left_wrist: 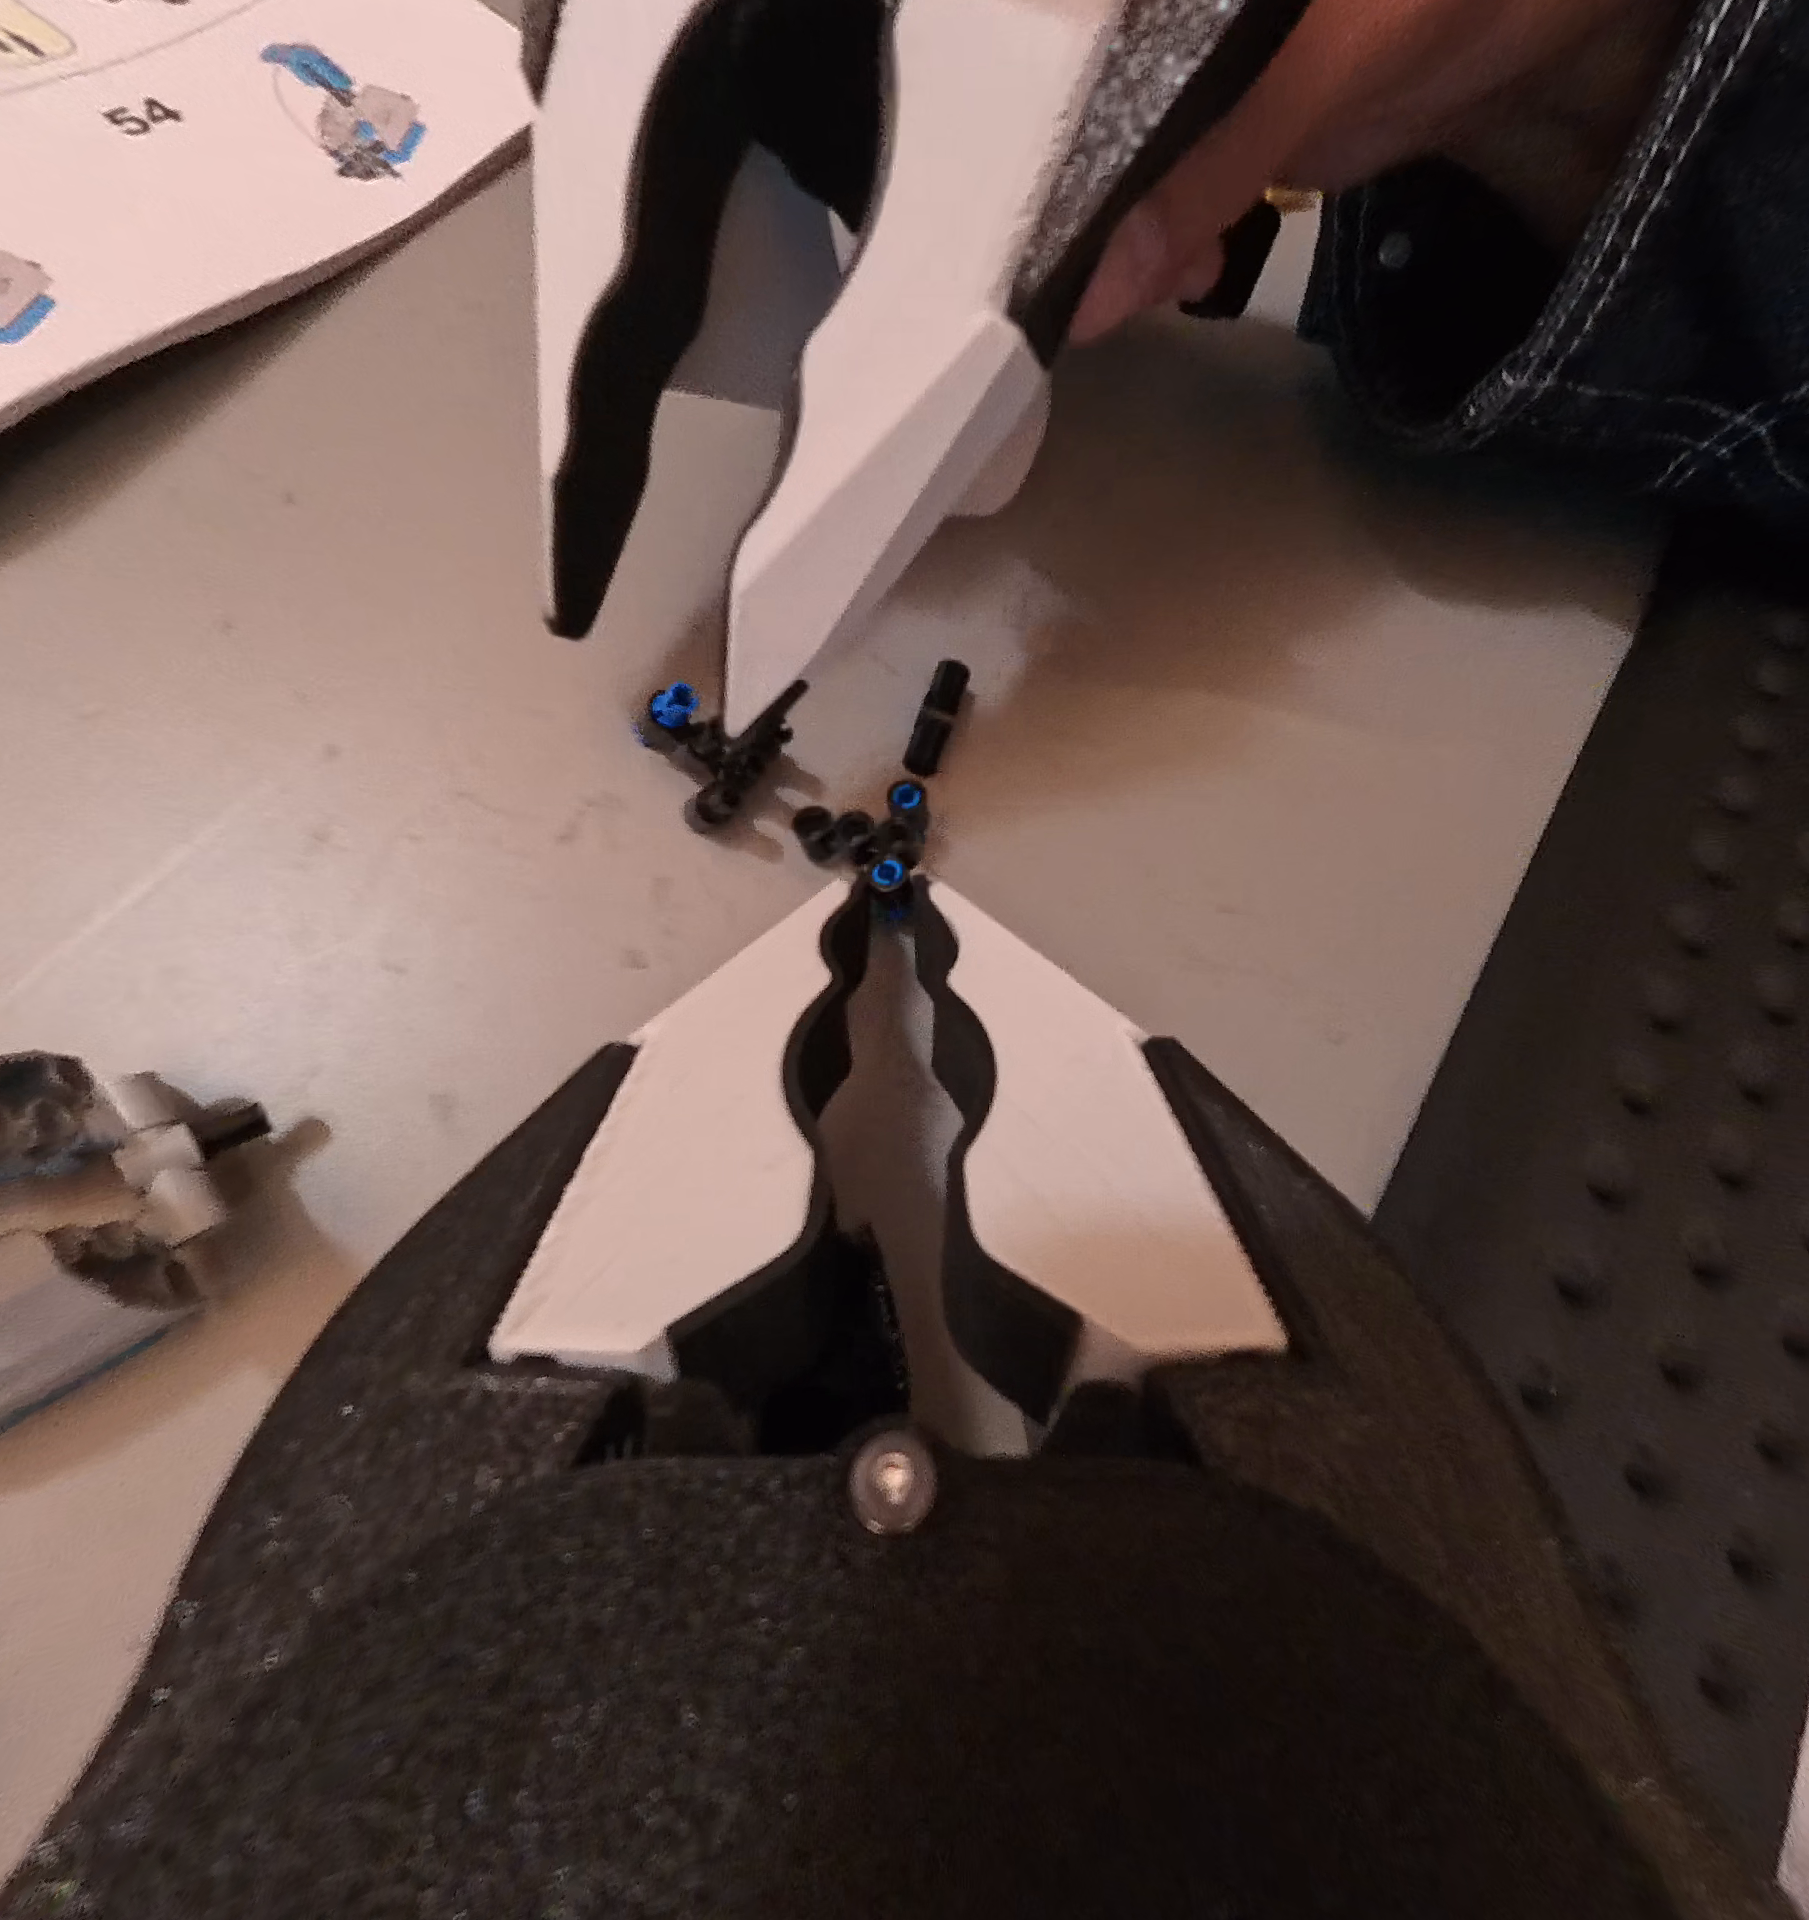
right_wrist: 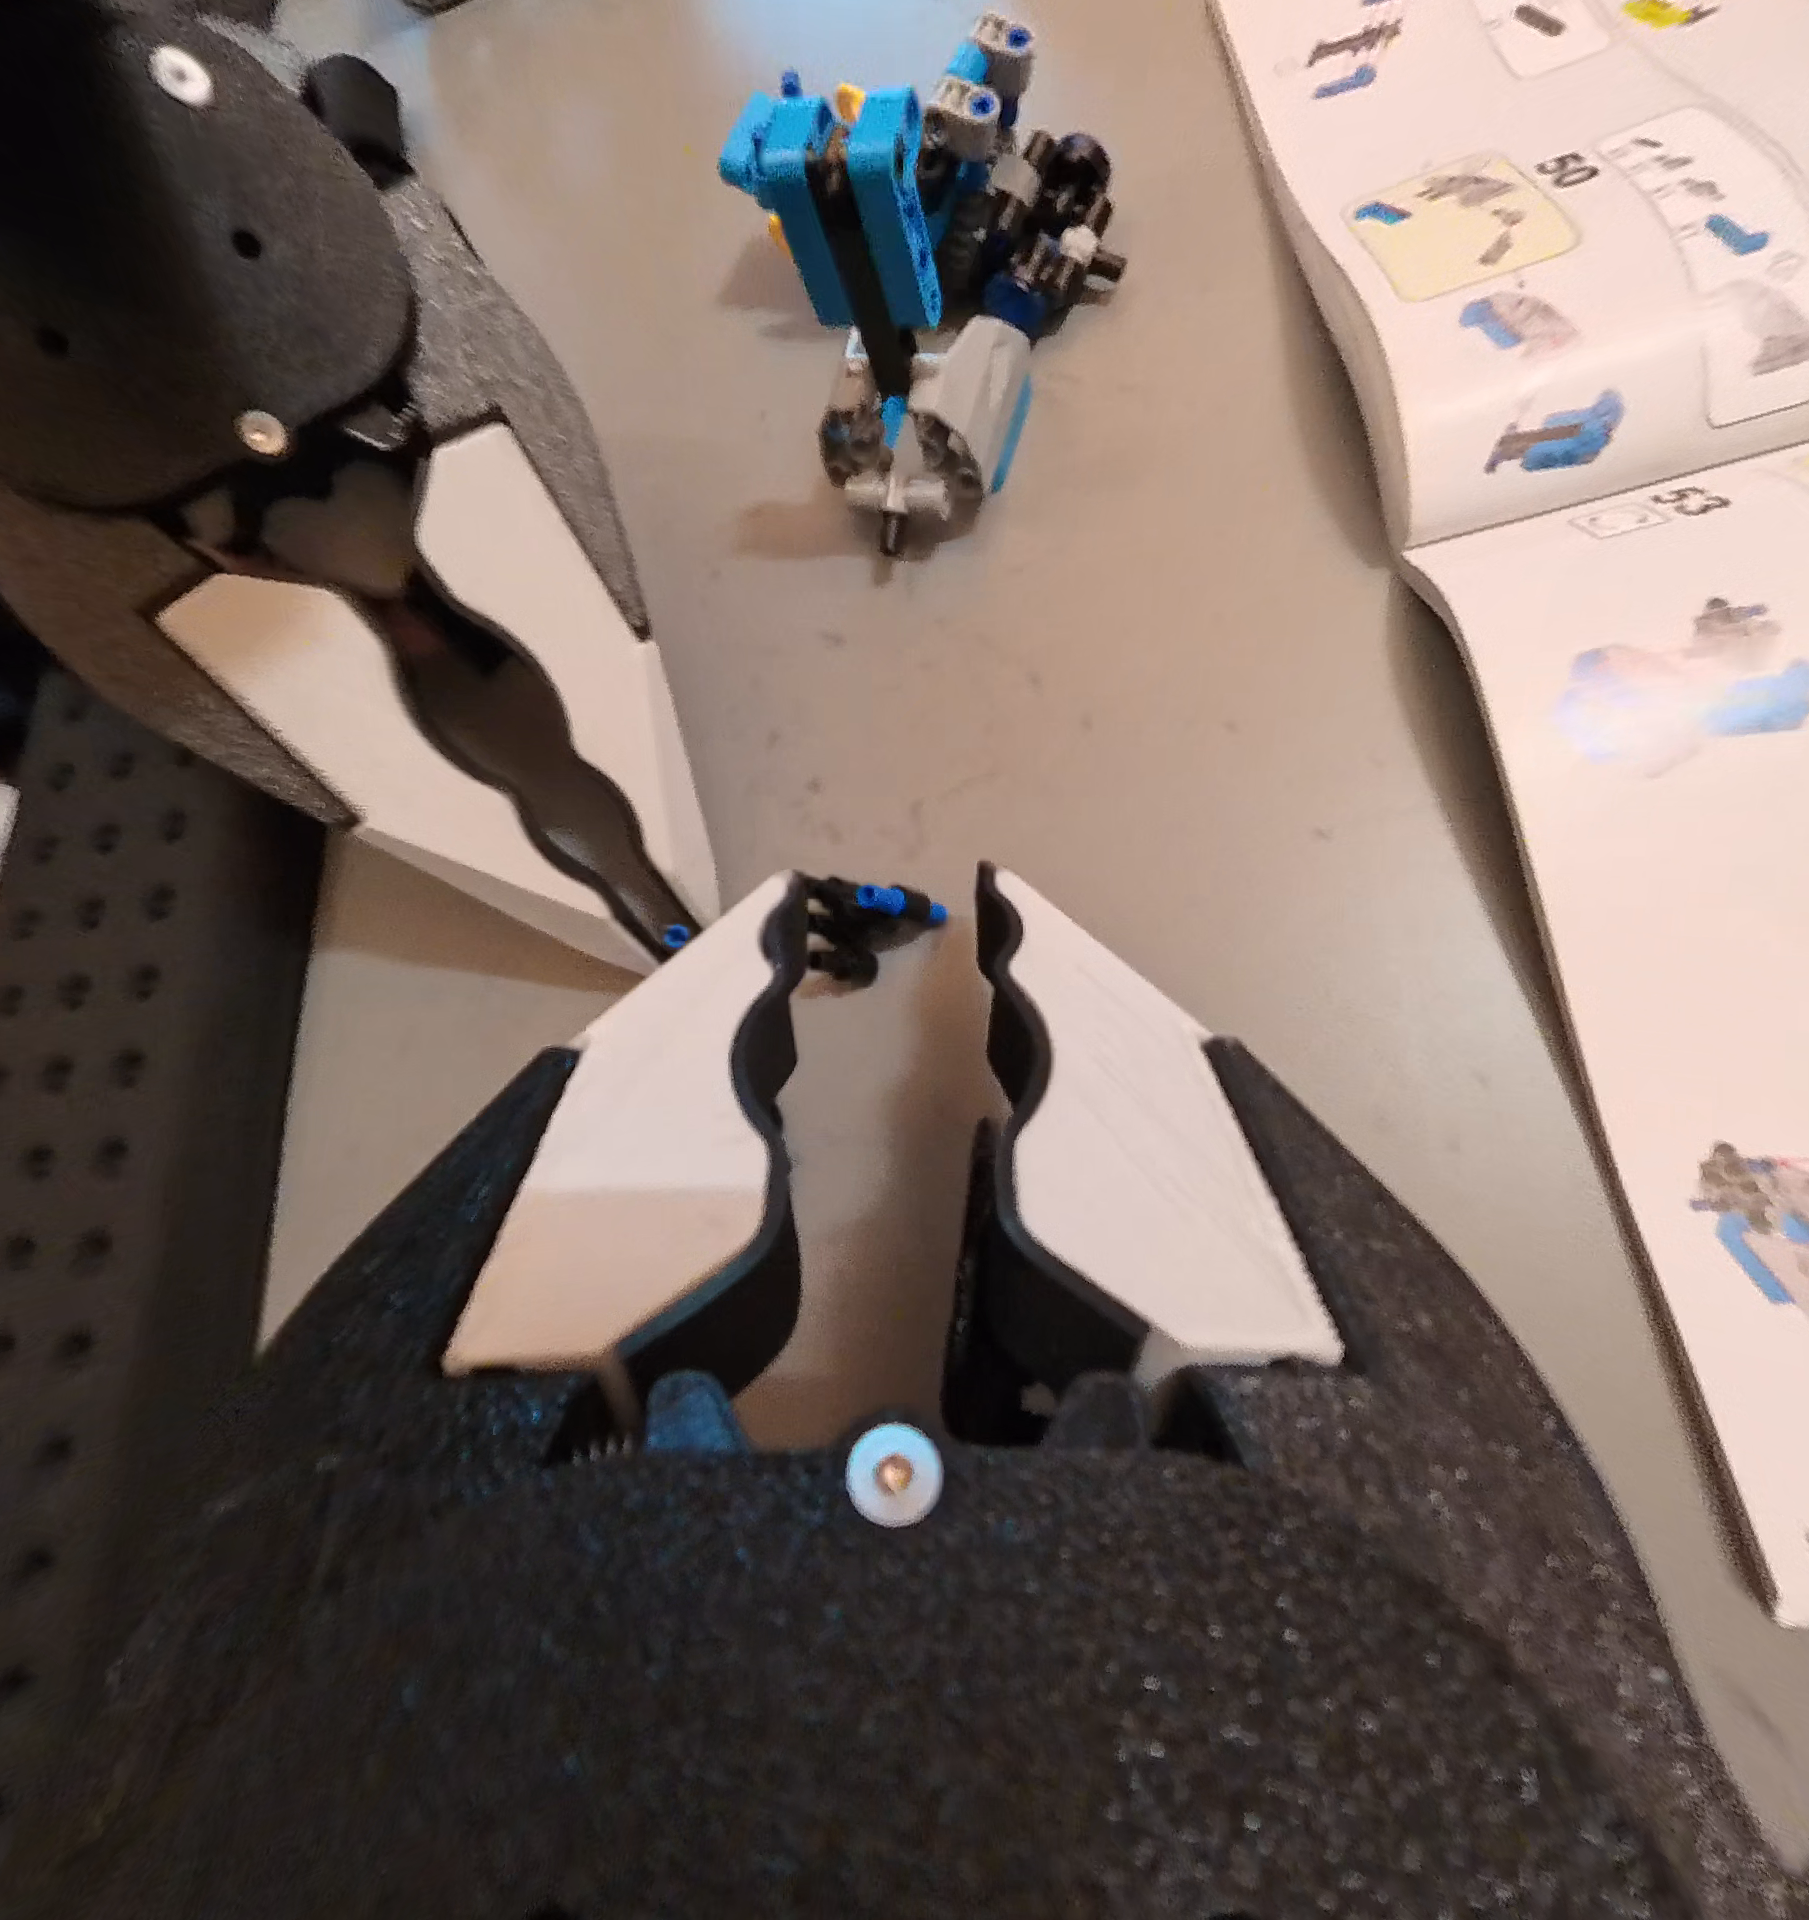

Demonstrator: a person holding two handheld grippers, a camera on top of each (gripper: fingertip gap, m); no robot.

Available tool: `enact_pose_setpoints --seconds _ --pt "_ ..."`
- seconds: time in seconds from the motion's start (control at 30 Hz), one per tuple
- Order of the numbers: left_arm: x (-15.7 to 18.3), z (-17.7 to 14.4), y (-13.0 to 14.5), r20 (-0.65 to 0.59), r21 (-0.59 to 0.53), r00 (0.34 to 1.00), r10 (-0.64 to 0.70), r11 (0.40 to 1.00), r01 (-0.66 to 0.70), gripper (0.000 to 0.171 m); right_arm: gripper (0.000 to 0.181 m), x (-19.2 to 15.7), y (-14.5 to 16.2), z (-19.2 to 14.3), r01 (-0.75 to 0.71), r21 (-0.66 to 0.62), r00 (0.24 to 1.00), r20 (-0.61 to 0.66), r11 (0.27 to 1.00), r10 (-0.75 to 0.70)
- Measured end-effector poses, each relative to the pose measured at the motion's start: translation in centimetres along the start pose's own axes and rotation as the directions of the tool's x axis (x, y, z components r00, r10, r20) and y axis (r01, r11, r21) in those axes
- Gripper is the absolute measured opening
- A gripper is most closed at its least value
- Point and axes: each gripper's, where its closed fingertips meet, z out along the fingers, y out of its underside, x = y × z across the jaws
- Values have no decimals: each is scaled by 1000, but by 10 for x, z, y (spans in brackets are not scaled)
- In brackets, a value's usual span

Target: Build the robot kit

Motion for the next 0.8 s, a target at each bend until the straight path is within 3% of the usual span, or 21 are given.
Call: enact_pose_setpoints --seconds 0.27,0.43,0.63,0.73,0.8 --pt "6 -27 -26 -5 212 998 60 976 -58 7 34 -51 1 -21 107 122 988 100 987 -119" --pt "10 -29 -29 23 229 993 113 967 -115 7 10 -53 2 -15 170 117 983 56 979 -177" --pt "12 -57 -57 26 422 995 96 901 -98 8 7 -60 -25 -31 25 312 982 169 950 -81" --pt "17 -85 -78 -40 599 997 68 800 -30 35 6 -74 -51 -53 -198 460 916 400 866 -3" --pt "21 -96 -86 -126 648 991 50 760 44 36 5 -85 -61 -63 -317 484 842 540 816 8"
